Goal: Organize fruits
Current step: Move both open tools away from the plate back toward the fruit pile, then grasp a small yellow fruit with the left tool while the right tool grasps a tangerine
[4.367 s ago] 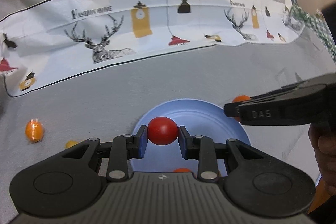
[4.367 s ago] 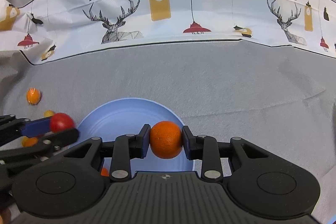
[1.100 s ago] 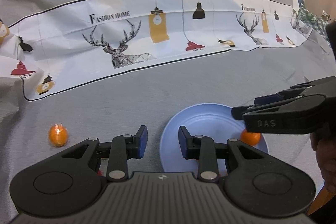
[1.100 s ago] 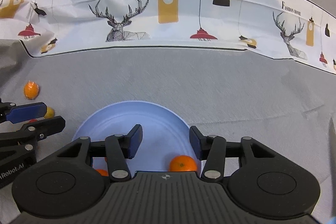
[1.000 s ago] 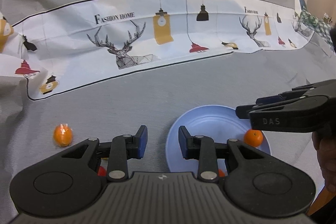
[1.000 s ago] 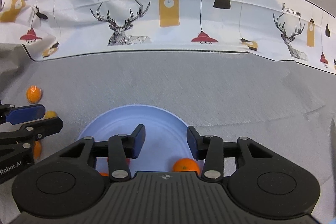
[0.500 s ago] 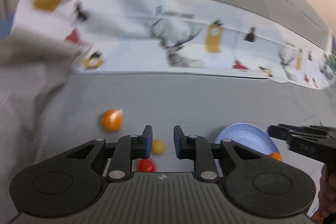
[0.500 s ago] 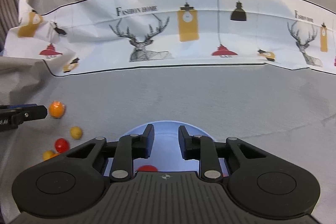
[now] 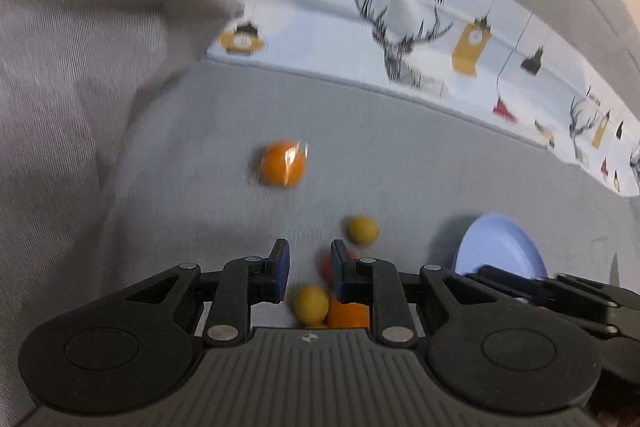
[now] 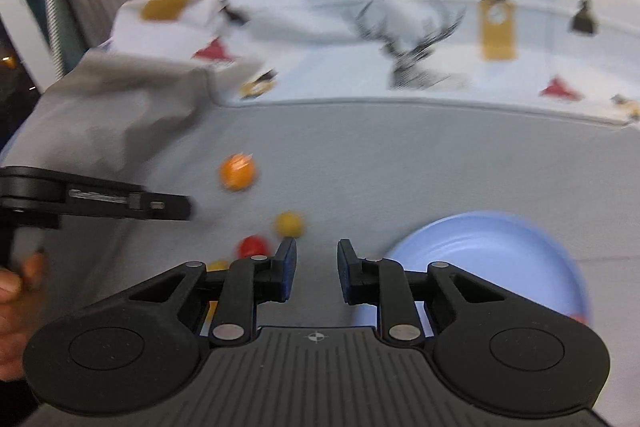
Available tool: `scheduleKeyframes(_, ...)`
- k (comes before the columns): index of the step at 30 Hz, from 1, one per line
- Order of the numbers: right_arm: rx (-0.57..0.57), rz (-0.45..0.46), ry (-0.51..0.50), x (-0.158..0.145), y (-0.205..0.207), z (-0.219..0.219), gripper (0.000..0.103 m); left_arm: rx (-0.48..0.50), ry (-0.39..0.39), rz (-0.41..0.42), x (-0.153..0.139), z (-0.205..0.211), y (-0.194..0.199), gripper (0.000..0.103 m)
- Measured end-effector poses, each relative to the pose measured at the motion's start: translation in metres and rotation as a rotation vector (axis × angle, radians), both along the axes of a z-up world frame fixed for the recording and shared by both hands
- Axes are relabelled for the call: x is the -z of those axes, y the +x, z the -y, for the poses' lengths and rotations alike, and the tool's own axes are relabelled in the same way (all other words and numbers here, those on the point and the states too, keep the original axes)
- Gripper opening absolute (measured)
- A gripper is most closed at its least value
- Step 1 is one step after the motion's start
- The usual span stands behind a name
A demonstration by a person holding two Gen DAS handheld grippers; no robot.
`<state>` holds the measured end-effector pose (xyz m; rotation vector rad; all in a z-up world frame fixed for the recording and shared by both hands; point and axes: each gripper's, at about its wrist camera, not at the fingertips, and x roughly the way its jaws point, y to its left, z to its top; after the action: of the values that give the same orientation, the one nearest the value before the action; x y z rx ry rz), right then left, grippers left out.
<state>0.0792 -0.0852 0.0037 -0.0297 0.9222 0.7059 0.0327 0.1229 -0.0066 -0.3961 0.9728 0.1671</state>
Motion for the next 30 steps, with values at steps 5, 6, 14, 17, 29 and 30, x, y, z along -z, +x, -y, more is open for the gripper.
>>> scheduleKeyframes(5,-0.046,-0.080,-0.038,0.020,-0.011,-0.036,0.028,-0.009,-0.039,-0.053,0.014,-0.005,-0.003,0.024)
scheduleKeyframes(6,-0.052,-0.083,-0.051,0.024,-0.013,-0.042,0.028,-0.013,-0.051,-0.056,0.015,-0.007,-0.004,0.024)
scheduleKeyframes(14,-0.051,-0.119,-0.131,0.046,-0.015,-0.065,0.039,-0.010,-0.076,-0.081,0.025,-0.008,-0.001,0.025)
scheduleKeyframes(17,-0.048,-0.116,-0.145,0.050,-0.014,-0.066,0.038,-0.005,-0.090,-0.091,0.030,-0.005,0.002,0.025)
scheduleKeyframes(29,-0.040,-0.097,-0.120,0.038,-0.012,-0.047,0.029,0.000,-0.085,-0.129,0.041,0.007,0.015,0.027)
scheduleKeyframes(30,-0.041,-0.095,-0.132,0.037,-0.013,-0.045,0.029,0.002,-0.086,-0.131,0.042,0.008,0.016,0.027)
